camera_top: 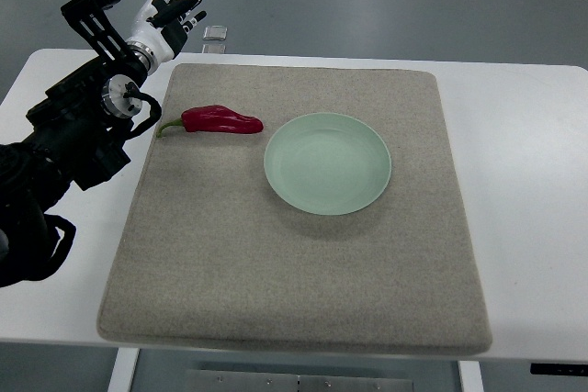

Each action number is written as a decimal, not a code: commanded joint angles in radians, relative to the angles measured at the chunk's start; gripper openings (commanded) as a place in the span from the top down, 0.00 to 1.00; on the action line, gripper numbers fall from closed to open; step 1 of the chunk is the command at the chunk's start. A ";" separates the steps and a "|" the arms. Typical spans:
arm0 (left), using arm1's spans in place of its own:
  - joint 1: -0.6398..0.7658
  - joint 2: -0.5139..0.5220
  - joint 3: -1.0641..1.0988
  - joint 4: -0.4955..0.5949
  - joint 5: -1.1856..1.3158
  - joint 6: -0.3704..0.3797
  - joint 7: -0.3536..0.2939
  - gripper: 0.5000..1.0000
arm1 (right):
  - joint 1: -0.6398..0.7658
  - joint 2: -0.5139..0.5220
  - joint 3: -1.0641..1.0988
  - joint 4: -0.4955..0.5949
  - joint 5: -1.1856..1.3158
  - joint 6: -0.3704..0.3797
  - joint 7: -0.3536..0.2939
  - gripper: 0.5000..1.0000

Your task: Place red pepper on plate with left hand

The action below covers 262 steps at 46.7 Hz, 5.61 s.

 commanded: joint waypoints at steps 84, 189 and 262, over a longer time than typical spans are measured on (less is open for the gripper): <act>-0.116 0.187 0.323 -0.359 1.032 -0.015 0.002 0.02 | 0.000 0.000 -0.001 0.000 0.000 0.000 0.000 0.14; -0.170 0.278 0.481 -0.492 1.424 -0.051 -0.063 0.43 | 0.000 0.000 -0.001 0.000 0.000 0.000 0.000 0.14; -0.259 0.255 0.392 -0.515 1.397 -0.049 -0.069 1.00 | 0.000 0.000 -0.001 0.000 0.000 0.000 0.000 0.14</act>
